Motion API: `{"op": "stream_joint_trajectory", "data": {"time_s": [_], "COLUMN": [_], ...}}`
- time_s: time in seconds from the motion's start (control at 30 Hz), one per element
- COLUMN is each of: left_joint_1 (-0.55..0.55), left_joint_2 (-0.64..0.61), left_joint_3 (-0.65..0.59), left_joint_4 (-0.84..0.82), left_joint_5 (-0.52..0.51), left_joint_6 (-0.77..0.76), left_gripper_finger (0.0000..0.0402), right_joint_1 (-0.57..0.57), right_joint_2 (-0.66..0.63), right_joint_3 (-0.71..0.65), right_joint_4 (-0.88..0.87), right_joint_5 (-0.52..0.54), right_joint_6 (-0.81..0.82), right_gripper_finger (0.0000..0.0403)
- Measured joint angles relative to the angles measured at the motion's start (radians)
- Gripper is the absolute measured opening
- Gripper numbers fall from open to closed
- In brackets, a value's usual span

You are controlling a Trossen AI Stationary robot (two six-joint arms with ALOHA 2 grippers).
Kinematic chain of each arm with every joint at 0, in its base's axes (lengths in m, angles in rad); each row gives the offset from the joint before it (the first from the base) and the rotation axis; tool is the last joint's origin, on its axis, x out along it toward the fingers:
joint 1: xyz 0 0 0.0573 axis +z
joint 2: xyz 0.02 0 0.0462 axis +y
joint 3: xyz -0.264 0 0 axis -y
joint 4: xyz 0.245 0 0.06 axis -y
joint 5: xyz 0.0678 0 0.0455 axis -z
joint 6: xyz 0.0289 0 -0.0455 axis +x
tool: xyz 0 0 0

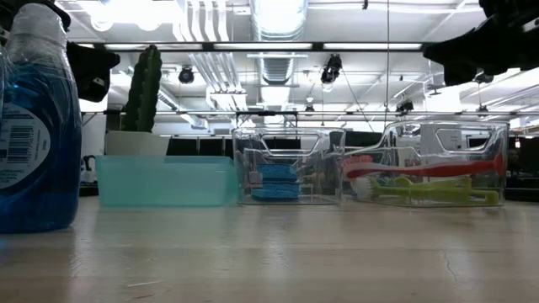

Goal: Pick & Place Kitchen Sink Supplies
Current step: Put the blue liquid soap into the green bin

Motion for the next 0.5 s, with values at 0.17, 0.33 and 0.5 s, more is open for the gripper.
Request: {"op": "stream_joint_trajectory", "data": {"time_s": [0.17, 0.33, 0.5], "left_joint_1": [0.000, 0.000, 0.000], "left_joint_2": [0.000, 0.000, 0.000], "left_joint_3": [0.000, 0.000, 0.000], "left_joint_4": [0.000, 0.000, 0.000], "left_joint_5": [0.000, 0.000, 0.000], "left_joint_6": [0.000, 0.000, 0.000], "left_gripper_finger": [0.0003, 0.0003, 0.0003], "right_joint_1": [0.000, 0.000, 0.000], "right_joint_2": [-0.082, -0.169, -0.253], "right_joint_3": [-0.005, -0.005, -0.005], "right_joint_4": [-0.089, -0.208, -0.280], "right_joint_5": [-0.004, -0.076, -0.111], "right_joint_6": [0.016, 0.073, 0.069], "right_gripper_finger": [0.0009, 0.0009, 0.0009]}}
